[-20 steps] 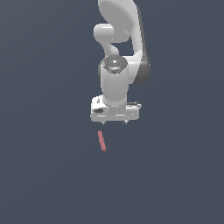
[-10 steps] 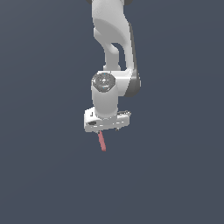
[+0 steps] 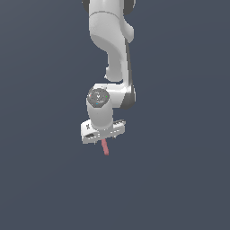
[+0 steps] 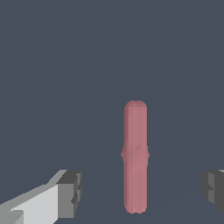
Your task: Pick up the object and move it to a goal position.
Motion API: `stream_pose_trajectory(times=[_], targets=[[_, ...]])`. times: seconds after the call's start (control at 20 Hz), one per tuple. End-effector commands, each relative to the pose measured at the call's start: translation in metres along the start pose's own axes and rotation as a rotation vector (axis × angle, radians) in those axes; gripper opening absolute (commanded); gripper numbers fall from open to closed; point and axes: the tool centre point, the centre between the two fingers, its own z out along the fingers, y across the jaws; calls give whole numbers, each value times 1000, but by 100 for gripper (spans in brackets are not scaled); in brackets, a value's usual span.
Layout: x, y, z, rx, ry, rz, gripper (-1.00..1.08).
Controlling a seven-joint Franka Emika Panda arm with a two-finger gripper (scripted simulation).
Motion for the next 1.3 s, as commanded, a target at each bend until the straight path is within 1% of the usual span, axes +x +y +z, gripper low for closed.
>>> stream_pose_trajectory(times=[0.0,0.4,0.9,1.15,1.2,1.25], targets=[[0,4,5,0,0,-18,100],[-1,5,11,0,-2,-22,100],[-2,5,53,-1,-1,-26,100],[-1,6,59,-1,-1,-27,100],[-1,6,59,-1,-1,-27,-100],[-1,6,59,-1,-1,-27,-100]])
